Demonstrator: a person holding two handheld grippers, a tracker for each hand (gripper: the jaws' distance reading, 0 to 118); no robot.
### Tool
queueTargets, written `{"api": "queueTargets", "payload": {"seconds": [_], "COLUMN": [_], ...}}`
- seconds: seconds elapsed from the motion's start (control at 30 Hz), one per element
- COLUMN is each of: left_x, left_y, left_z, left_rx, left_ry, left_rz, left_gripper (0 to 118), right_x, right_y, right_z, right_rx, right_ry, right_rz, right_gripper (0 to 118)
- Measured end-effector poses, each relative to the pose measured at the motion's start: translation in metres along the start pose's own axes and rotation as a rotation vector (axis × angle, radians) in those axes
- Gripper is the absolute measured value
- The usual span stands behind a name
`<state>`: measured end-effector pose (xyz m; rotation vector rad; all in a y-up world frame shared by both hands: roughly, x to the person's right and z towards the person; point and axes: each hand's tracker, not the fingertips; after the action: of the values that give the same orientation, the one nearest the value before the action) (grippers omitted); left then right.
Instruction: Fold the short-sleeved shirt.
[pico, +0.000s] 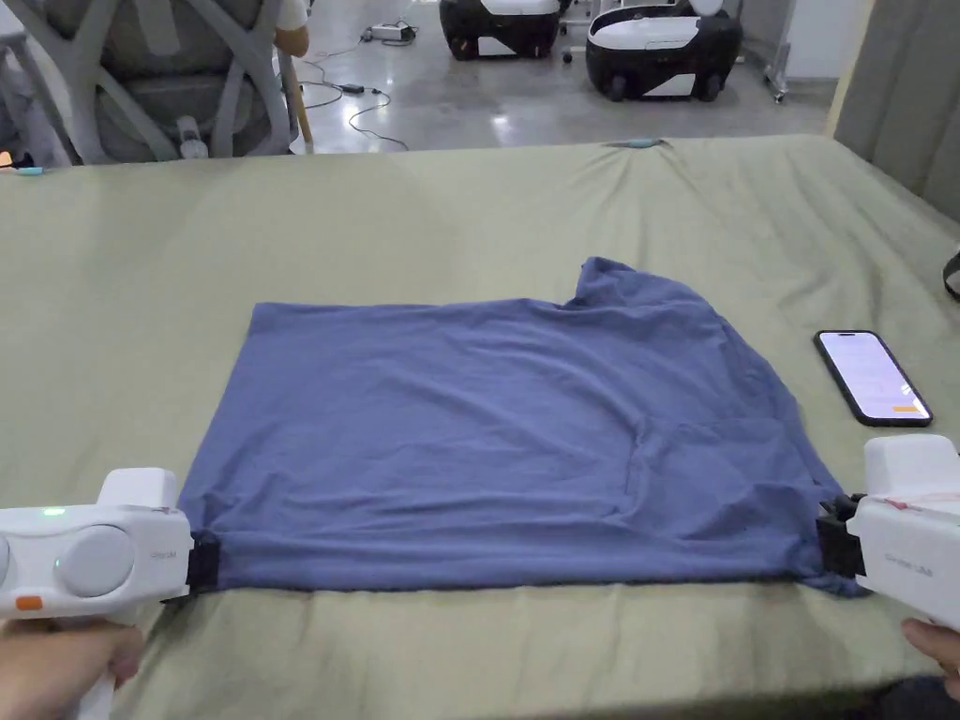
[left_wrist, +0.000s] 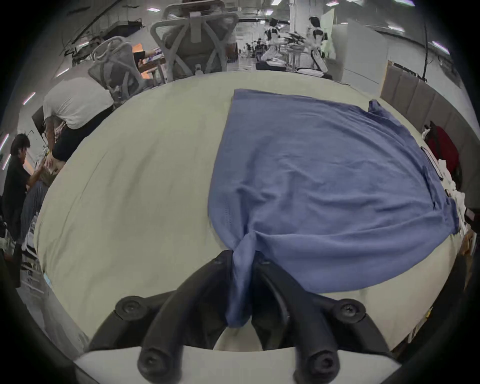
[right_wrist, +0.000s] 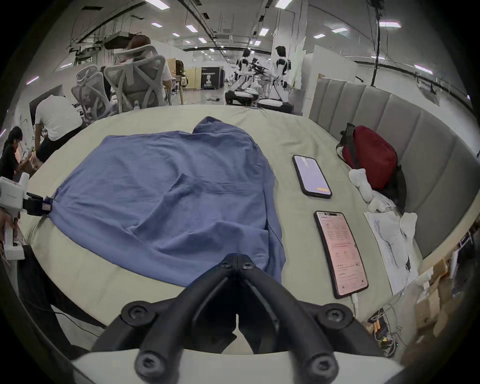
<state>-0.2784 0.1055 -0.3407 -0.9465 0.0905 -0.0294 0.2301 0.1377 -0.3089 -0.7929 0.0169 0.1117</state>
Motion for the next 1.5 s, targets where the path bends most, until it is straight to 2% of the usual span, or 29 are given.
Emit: {"api": "queueTargets", "payload": {"seconds": [0.3,0.33,0.37,0.4,0.43,0.47,0.53,0.57,0.6,0.7,0.77,0.83,0.87,0.9,1.03,1.23,1.33,1.5], "left_x": [-0.003,-0.004,-0.004,-0.005,-0.005,-0.006,-0.008,-0.009,-0.011,-0.010,-0.009,-0.007,-0.007,-0.007,-0.005,-0.008,-0.010,-0.006], "left_y": [-0.003,-0.003,-0.004,-0.004,-0.004,-0.004,-0.005,-0.006,-0.007,-0.009,-0.010,-0.010,-0.010,-0.011,-0.010,-0.001,0.023,0.087], "left_z": [0.007,0.009,0.011,0.010,0.012,0.013,0.013,0.013,0.013,0.015,0.016,0.016,0.017,0.017,0.016,0.027,0.038,0.039], "left_rx": [0.017,0.021,0.024,0.027,0.031,0.033,0.037,0.038,0.041,0.044,0.045,0.047,0.047,0.047,0.044,0.072,0.118,0.184], "left_ry": [-0.009,-0.012,-0.014,-0.015,-0.020,-0.023,-0.033,-0.039,-0.044,-0.049,-0.049,-0.047,-0.048,-0.046,-0.044,-0.063,-0.094,-0.095], "left_rz": [0.025,0.033,0.036,0.040,0.044,0.047,0.059,0.068,0.081,0.090,0.092,0.088,0.087,0.084,0.075,0.085,0.105,0.093], "left_gripper": [10,10,9,9,9,9,9,9,9,9,9,9,9,9,9,8,8,8], "right_x": [-0.001,0.000,0.002,0.004,0.006,0.007,0.009,0.009,0.010,0.014,0.017,0.020,0.022,0.020,0.019,0.026,0.030,0.026], "right_y": [0.003,0.003,0.003,0.004,0.004,0.005,0.004,0.004,0.005,0.003,-0.001,-0.010,-0.015,-0.017,-0.012,-0.004,0.027,0.099], "right_z": [-0.005,-0.004,-0.004,-0.004,-0.004,-0.008,-0.014,-0.016,-0.019,-0.038,-0.053,-0.069,-0.073,-0.071,-0.059,-0.039,-0.032,-0.045], "right_rx": [-0.004,-0.003,-0.003,-0.007,-0.010,-0.023,-0.041,-0.036,-0.038,-0.090,-0.139,-0.193,-0.189,-0.162,-0.142,-0.040,0.043,0.119], "right_ry": [-0.022,-0.023,-0.025,-0.024,-0.023,-0.018,-0.011,-0.007,-0.007,-0.023,-0.044,-0.031,0.029,0.003,-0.002,0.019,0.037,0.008], "right_rz": [0.014,0.007,-0.006,-0.021,-0.029,-0.030,-0.026,-0.023,-0.024,-0.022,-0.021,-0.022,-0.041,-0.036,-0.015,-0.049,-0.052,0.026], "right_gripper": [0,3,18,48,91,91,112,116,113,86,56,14,6,5,4,4,4,3]}}
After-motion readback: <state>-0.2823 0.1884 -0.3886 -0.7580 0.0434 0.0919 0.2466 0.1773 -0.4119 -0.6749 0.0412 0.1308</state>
